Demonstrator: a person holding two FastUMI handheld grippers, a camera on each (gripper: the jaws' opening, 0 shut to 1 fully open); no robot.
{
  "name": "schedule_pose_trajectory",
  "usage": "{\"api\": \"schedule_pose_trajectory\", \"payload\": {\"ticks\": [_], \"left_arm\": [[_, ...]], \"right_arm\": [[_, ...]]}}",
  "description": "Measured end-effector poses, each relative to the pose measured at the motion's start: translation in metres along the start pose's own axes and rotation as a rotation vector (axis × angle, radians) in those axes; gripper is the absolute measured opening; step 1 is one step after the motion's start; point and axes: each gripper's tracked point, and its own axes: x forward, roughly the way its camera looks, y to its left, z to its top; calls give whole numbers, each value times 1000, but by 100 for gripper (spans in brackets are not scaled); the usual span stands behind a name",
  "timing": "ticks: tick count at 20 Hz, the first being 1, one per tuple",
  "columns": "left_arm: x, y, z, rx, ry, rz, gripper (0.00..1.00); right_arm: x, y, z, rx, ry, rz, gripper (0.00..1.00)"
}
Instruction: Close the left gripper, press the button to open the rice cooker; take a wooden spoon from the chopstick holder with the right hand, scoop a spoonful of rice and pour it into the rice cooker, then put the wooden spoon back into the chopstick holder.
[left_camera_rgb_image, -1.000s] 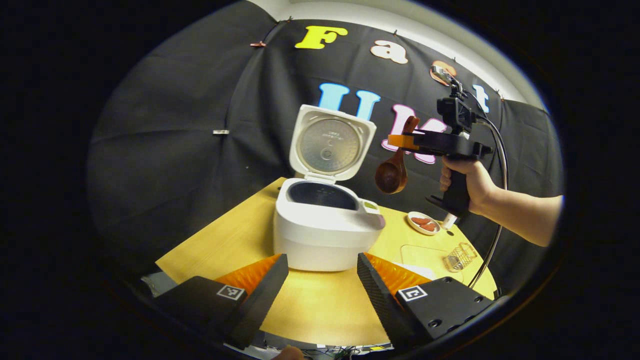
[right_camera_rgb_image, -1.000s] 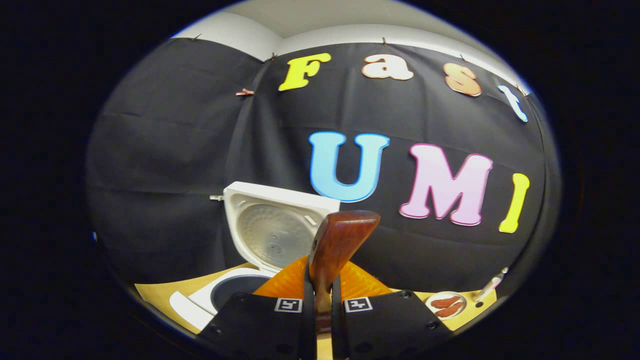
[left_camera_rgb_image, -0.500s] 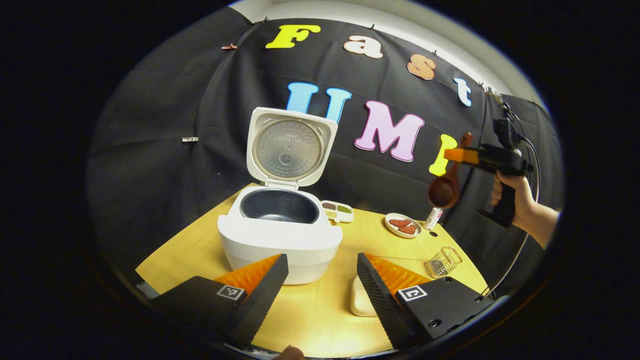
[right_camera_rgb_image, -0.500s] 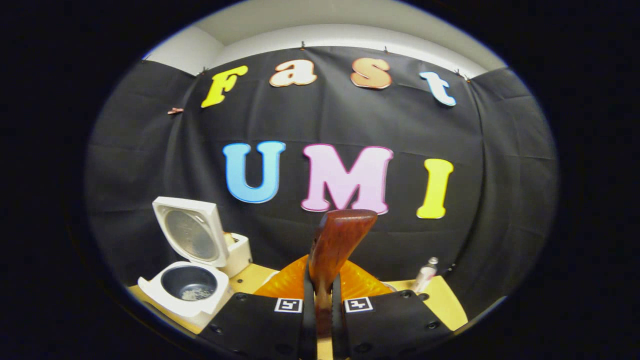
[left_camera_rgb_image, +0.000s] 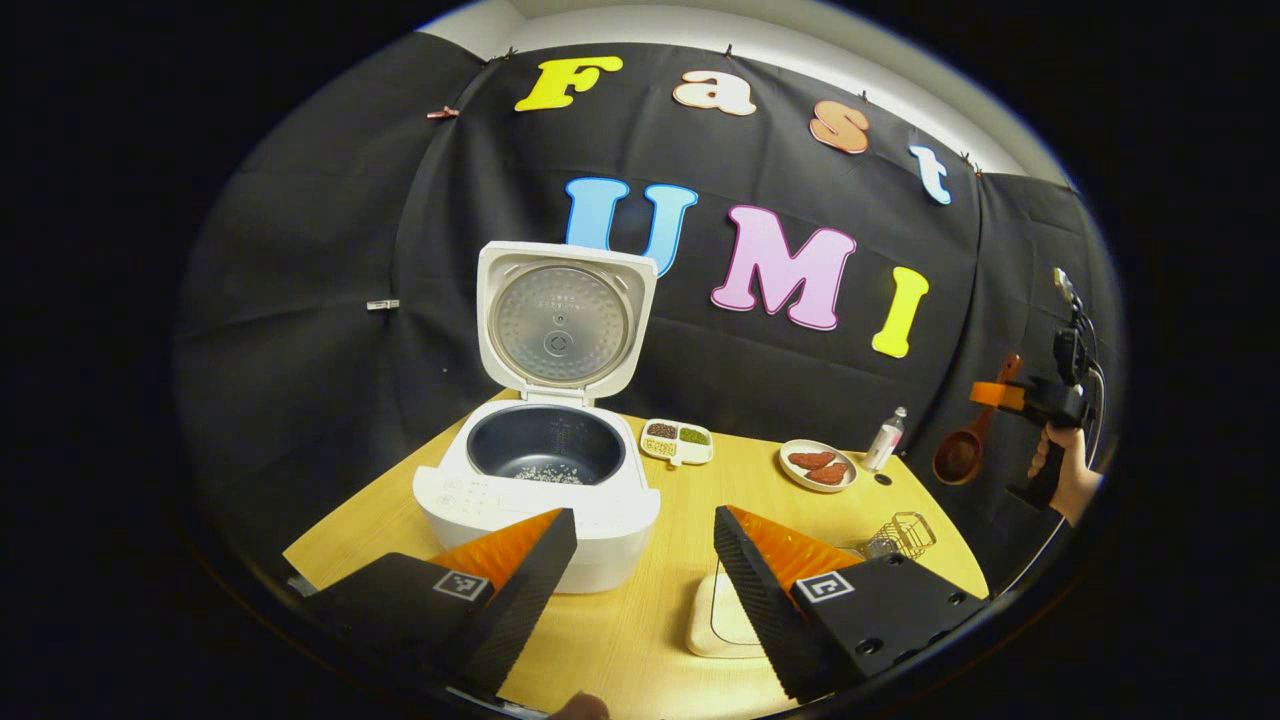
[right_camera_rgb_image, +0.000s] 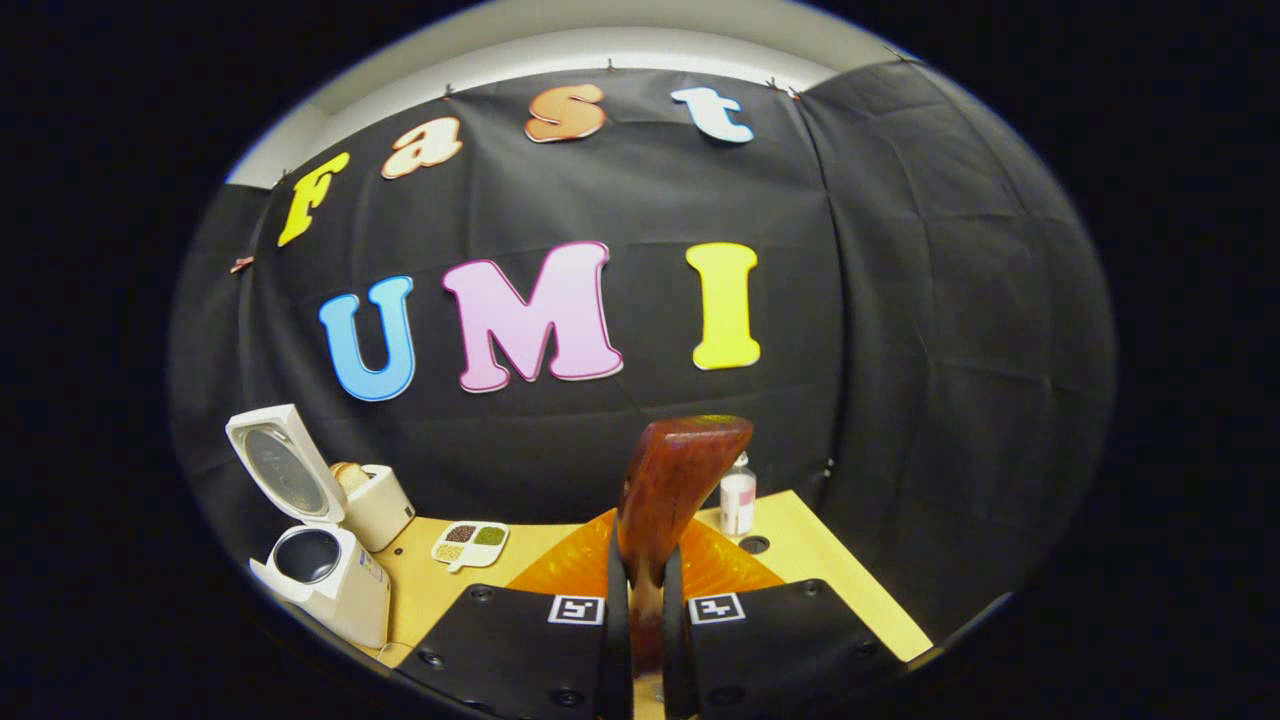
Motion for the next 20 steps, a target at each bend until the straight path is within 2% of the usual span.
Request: {"api": "schedule_pose_trajectory", "payload": {"ticks": [4,8,16,20], "left_arm": [[2,-13,-1,-15,21,39,95],[0,-22,-1,20,30,70,95],[1,-38,-3,48,46,96,95],[4,-44,2,64,44,93,95]], "right_arm": [[6,-37,-57,79,90,-40,16],[16,-51,-97,132,158,-52,16],[25,-51,-157,119,241,-47,16],[25,-59,-181,145,294,-77,16]]}}
